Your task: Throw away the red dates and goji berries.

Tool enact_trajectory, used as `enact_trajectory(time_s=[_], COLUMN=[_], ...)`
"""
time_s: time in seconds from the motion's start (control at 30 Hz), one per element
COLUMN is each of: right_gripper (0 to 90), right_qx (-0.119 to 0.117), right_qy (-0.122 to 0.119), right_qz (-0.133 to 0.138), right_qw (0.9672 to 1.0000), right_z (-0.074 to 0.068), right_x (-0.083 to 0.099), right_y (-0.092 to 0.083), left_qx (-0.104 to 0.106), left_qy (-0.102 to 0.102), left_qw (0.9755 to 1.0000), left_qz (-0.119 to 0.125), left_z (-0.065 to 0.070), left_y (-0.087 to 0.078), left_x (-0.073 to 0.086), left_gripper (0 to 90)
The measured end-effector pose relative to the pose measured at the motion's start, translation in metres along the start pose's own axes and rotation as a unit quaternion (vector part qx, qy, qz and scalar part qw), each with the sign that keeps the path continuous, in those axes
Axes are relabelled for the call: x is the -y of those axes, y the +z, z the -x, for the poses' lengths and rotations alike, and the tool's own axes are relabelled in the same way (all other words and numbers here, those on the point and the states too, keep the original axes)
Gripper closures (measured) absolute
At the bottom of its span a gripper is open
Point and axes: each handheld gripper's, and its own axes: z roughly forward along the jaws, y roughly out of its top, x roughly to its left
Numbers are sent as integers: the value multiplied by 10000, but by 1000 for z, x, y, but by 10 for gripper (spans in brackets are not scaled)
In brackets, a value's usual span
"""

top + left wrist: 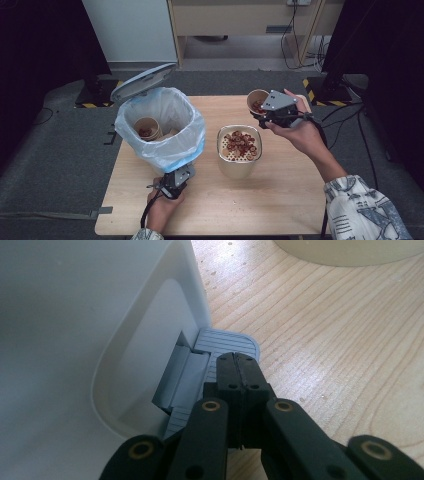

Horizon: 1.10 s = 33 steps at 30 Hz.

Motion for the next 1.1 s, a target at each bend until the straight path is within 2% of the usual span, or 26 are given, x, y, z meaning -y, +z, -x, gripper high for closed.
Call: enact_trajectory(time_s=[0.2, 0.33, 0.37, 0.47, 0.5, 0.77, 0.83, 0.93, 1.07, 1.1], right_gripper=[309, 309, 309, 309, 309, 309, 309, 309, 309, 309], right_qx=[40, 228, 278, 321, 322, 265, 244, 252, 230, 259], right_qy=[-175, -572, -674, -842, -862, -880, -892, -886, -1077, -1117], right_qz=[-11, -57, -67, -68, -63, -52, -49, -67, -86, -103], right_qw=[9998, 9981, 9973, 9959, 9957, 9958, 9957, 9957, 9939, 9934], right_z=[-3, -7, -8, -10, -11, -13, -14, -14, -19, -19], right_x=[-1, -5, -6, -7, -7, -7, -8, -8, -9, -9], right_y=[-2, -4, -4, -5, -5, -2, -2, -2, -1, -1], left_qx=[1, -23, 60, 61, -29, -10, 4, -11, -14, 78], left_qy=[2, -18, 136, 145, -4, 16, -34, 22, -17, 106], left_qw=[10000, 10000, 9999, 9999, 10000, 10000, 10000, 10000, 10000, 9999], left_qz=[-2, 2, -2, -6, -1, -11, 30, -15, 32, 29], left_z=[0, 0, -2, -2, 0, 0, 0, -1, 0, -2], left_y=[0, 0, 0, 0, 0, 0, 0, 0, 0, 1], left_x=[0, 0, -1, -1, 0, 0, 0, 0, 0, -1], left_gripper=[892, 892, 892, 892, 892, 892, 892, 892, 892, 892])
